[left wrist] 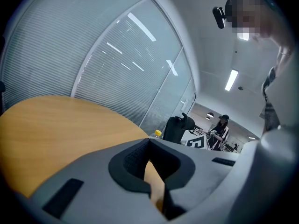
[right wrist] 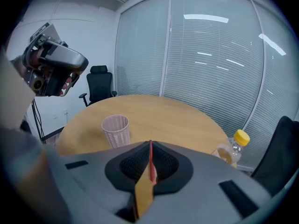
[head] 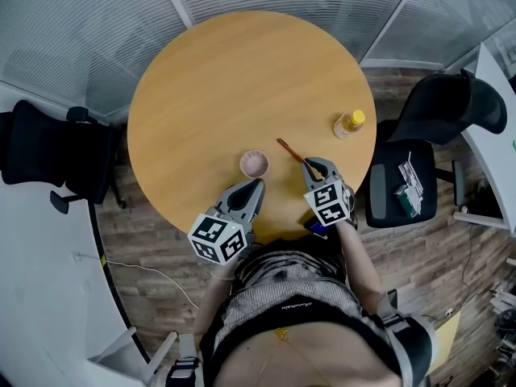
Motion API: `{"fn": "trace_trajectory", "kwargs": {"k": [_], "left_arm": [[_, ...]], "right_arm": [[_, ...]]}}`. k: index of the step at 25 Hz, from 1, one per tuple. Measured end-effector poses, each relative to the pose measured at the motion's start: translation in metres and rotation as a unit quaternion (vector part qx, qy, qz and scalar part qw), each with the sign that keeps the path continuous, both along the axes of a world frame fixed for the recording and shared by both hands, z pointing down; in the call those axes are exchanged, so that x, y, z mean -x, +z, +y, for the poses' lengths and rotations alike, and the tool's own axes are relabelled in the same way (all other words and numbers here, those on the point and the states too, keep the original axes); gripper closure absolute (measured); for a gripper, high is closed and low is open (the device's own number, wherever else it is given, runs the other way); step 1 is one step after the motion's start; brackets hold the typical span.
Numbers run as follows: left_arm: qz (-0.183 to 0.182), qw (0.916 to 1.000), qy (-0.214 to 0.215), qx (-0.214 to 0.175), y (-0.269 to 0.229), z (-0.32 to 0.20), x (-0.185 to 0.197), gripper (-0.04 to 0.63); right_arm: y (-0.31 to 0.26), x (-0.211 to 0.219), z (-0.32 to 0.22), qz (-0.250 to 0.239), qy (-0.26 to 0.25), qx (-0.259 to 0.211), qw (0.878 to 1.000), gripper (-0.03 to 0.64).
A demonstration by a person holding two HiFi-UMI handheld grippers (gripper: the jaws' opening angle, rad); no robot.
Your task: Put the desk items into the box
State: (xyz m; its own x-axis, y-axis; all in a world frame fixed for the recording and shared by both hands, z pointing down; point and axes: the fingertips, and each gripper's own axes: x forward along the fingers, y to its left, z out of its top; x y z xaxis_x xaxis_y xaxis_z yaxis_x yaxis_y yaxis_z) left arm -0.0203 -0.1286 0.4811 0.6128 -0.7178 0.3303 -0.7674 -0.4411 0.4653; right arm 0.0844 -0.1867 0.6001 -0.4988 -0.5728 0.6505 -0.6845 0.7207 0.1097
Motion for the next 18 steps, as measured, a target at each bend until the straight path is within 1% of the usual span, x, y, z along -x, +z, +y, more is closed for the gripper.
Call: {"fn": "trace_trajectory", "kwargs": {"k": [3,9,18], "left_arm": [[0.004,1.0000,0.005,0.004,0.002,-0.003,-0.001,0.577],[0.014,0.9998,0.010,0.013,0.006,-0.007,-0.001,0.577],[0.020,0.9995,0.000,0.023,0.012,-0.012,0.006,0.577]], "right_arm": [[0.009,-0.003,-0.002,0.009,0.002,0.012,1.000,0.588],[0.025,-0.006,-0.009,0.011,0.021,0.039,0.999,0.588],[0.046,-0.003,-0.020,0.018,0.021,0.080,0.996,0.586]]}}
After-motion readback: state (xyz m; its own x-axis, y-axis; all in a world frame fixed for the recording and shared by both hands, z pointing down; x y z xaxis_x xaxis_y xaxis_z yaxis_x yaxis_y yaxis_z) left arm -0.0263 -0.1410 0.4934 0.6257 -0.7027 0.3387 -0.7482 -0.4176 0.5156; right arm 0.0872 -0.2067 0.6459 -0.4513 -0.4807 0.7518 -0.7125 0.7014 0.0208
